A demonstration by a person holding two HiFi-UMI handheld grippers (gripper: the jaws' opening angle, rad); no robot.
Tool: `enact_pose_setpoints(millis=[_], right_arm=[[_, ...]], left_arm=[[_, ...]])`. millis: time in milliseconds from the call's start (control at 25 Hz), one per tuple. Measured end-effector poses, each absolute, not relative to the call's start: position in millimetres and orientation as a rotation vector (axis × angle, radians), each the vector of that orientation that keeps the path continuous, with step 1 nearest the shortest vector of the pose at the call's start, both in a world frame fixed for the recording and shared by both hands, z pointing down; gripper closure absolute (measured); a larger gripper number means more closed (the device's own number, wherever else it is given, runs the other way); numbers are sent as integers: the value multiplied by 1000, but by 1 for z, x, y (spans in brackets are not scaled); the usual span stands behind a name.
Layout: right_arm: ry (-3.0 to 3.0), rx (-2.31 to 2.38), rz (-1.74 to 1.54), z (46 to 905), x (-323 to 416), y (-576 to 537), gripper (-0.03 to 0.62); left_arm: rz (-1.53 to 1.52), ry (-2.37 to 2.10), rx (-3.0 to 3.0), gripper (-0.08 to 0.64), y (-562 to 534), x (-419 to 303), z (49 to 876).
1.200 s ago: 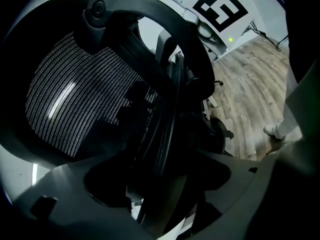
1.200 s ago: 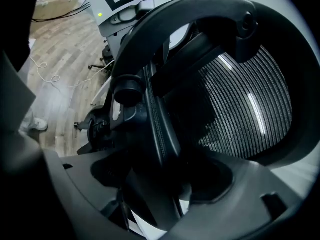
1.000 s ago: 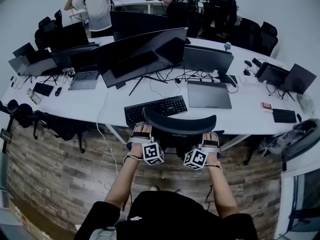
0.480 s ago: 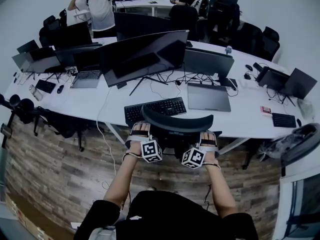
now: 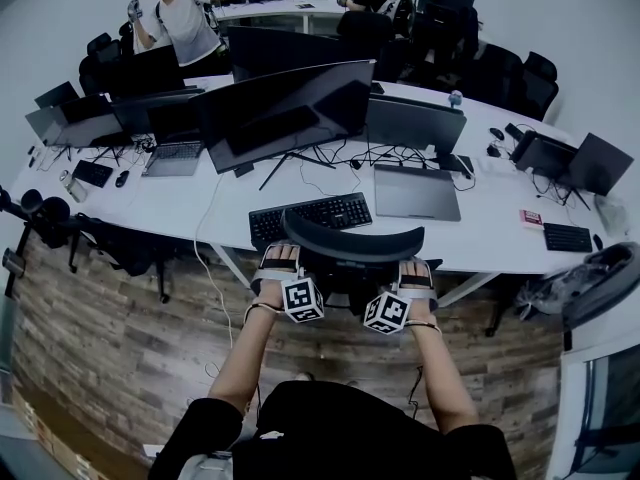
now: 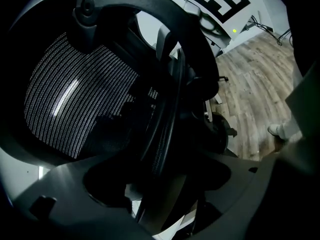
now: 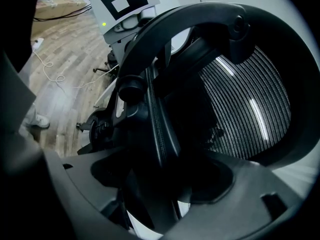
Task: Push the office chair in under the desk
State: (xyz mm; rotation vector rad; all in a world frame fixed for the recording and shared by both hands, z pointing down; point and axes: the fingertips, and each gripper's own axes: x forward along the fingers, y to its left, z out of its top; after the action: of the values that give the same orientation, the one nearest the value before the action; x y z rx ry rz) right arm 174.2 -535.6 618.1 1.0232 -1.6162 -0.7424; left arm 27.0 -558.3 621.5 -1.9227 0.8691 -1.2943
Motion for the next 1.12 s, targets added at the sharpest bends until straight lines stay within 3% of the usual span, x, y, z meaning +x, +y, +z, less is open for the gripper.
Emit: enact_pose_setpoints(millis=[640,760,920,1120], right_arm=[[-1729,1066,-632,602,167,-504,265],[-1783,1105,-577,596,166,-493,267],[-1832,1191,-523,581,171,-482,274],[-1862,1339,-470,558,178,-471,428]], left_arm=[[-1267,949,-2035,217,-525,16,590],[-1217,1008,-2076,260,-516,14,581],[-1129,1083,-2104,369,-507,13,564],[-975,1225,-2150,495,-498,9,540]])
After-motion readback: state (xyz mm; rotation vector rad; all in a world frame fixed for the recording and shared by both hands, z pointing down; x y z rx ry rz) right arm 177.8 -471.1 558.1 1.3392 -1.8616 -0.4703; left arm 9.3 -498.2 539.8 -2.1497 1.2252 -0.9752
